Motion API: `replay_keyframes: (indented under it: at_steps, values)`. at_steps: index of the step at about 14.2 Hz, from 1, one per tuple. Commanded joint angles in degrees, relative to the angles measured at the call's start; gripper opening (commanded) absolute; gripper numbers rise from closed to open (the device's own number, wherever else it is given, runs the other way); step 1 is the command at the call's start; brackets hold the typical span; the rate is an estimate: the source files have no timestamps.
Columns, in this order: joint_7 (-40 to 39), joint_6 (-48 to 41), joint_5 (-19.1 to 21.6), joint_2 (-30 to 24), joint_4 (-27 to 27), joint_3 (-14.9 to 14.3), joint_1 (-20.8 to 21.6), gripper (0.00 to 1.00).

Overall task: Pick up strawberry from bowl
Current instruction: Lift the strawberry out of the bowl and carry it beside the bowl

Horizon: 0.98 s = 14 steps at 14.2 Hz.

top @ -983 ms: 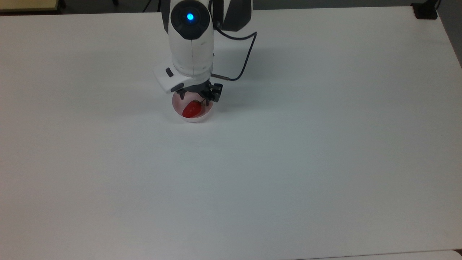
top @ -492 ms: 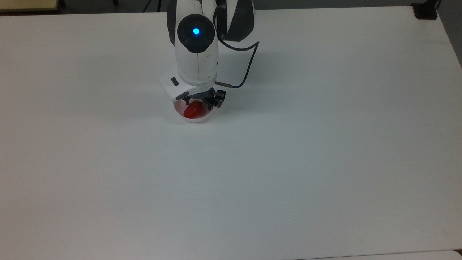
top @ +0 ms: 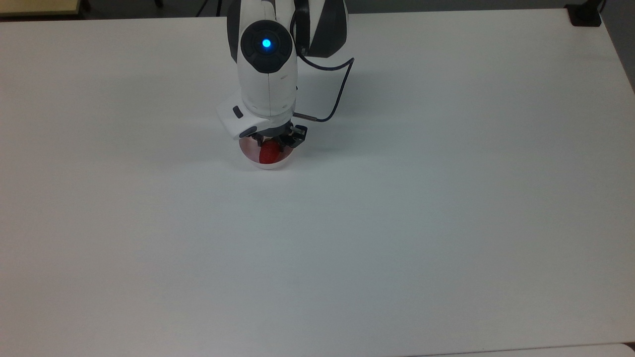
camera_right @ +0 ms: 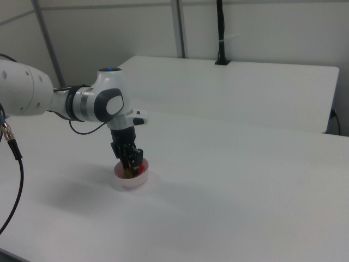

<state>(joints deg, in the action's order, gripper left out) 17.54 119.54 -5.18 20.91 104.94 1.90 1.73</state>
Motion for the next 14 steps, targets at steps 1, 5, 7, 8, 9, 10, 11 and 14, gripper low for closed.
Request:
replay_keyframes:
  at_steps: [1, 5, 7, 8, 9, 10, 11, 14]
  values:
    - [-1.6, -5.0, 0.1, -2.9, -1.1, -0.1, -0.2, 0.43]
    - [-6.7, -12.7, 0.1, -4.5, -5.6, -0.2, -1.8, 0.43]
    - [-10.3, -13.9, 0.0, -4.6, -7.6, -0.5, -2.5, 0.43]
    - [-14.1, -14.0, -0.2, -4.6, -8.7, -1.1, -2.7, 0.43]
    - [-17.0, -13.8, -0.6, -4.6, -8.9, -1.4, -3.5, 0.43]
    - [-19.4, -13.5, -2.4, -4.4, -9.0, -1.5, -4.4, 0.43]
    - [-21.8, -12.4, -5.8, -3.7, -9.0, -1.5, -6.2, 0.43]
    - [-24.7, -5.5, -7.7, -0.6, -9.0, -1.5, -10.6, 0.43]
